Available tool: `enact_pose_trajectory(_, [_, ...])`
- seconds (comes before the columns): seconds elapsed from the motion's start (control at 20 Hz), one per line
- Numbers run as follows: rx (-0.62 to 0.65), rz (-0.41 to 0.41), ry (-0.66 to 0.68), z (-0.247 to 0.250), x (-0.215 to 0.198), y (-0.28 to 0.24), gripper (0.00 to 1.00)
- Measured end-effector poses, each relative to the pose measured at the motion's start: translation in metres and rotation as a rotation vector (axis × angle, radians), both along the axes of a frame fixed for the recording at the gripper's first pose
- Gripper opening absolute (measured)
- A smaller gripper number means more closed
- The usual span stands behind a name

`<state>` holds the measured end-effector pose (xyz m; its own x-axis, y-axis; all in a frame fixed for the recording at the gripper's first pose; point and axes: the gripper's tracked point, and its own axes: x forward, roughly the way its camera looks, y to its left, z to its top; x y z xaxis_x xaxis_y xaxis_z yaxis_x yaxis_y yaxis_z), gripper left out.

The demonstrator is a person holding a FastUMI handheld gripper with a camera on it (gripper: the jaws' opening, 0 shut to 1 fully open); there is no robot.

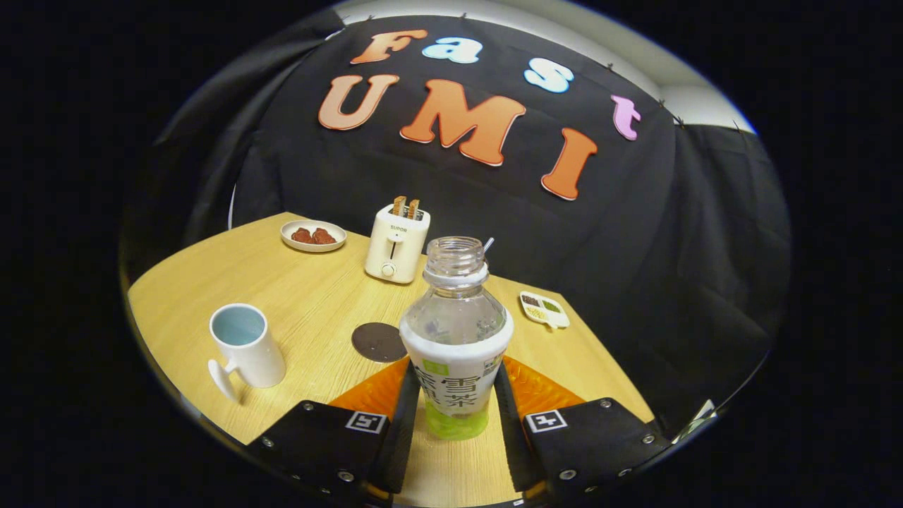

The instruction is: Take the bottle from table, then pour the juice into the cup, finally place the bottle on the coaster

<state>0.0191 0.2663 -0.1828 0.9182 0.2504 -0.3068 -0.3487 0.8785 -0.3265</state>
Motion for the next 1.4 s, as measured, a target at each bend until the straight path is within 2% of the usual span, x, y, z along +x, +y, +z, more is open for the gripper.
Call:
enact_pose_trajectory(0.35, [-0.221, 0.075, -0.094, 0.015, -0.006, 0.043, 0.57])
enact_pose_trajectory(0.55, [-0.332, 0.092, -0.153, 0.017, -0.005, 0.059, 0.57])
enact_pose_trajectory(1.1, [-0.599, 0.130, -0.303, 0.017, -0.001, 0.078, 0.57])
enact_pose_trajectory(1.4, [-0.727, 0.190, -0.359, 0.012, -0.003, 0.092, 0.57])
